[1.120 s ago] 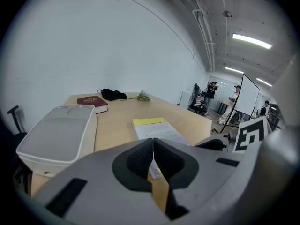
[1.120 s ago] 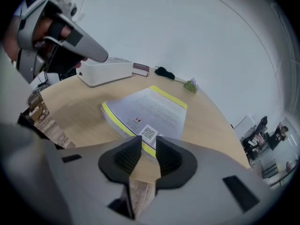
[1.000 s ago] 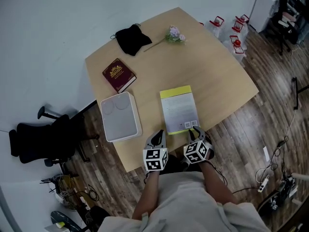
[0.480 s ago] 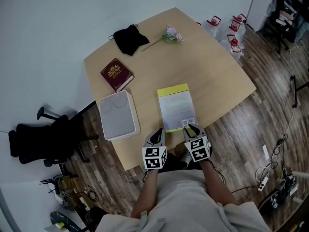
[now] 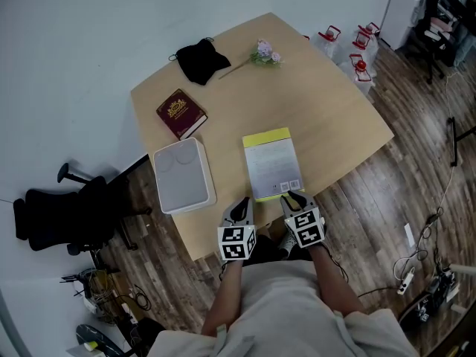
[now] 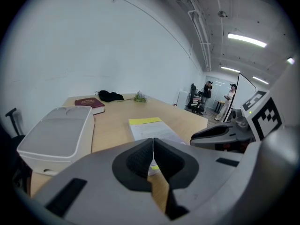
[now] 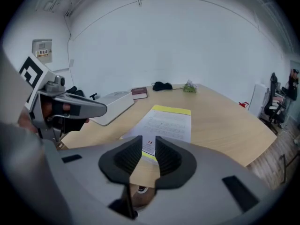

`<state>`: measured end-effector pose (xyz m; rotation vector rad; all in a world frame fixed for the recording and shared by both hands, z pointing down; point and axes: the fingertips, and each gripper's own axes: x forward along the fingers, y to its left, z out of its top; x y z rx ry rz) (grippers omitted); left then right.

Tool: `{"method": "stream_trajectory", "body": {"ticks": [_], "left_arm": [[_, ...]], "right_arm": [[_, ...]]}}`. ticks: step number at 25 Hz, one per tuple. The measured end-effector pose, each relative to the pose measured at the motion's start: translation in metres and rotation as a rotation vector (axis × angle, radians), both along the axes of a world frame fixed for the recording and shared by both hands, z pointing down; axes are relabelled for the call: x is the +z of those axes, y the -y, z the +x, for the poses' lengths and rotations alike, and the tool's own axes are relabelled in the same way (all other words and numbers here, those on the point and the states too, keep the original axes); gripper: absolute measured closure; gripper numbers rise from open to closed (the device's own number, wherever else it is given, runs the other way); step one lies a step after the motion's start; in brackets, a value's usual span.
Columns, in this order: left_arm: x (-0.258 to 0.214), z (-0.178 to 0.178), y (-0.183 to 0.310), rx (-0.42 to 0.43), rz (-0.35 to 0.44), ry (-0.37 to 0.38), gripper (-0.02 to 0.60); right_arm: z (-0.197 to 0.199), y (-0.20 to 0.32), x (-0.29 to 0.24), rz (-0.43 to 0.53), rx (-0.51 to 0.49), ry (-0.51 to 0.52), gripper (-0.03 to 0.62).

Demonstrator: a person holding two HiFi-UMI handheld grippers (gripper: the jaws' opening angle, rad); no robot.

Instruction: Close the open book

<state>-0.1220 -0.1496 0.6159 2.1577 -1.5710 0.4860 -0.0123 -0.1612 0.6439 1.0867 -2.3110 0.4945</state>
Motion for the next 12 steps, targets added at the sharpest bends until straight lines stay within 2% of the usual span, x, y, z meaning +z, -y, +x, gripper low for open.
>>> {"method": "stream_trajectory", "body": {"ticks": [8,12], "left_arm": [[-0.005,0.009,-0.004,0.034,0.016,0.0,0.558],[-0.003,0.009,-0.004,0.042,0.015,0.002,0.558]], "right_arm": [[0.007,0.003,-0.009,0.059,0.051,0.023,0.585],[0.004,0.008,-0.015,0.089,0.059,0.034,0.586]]}}
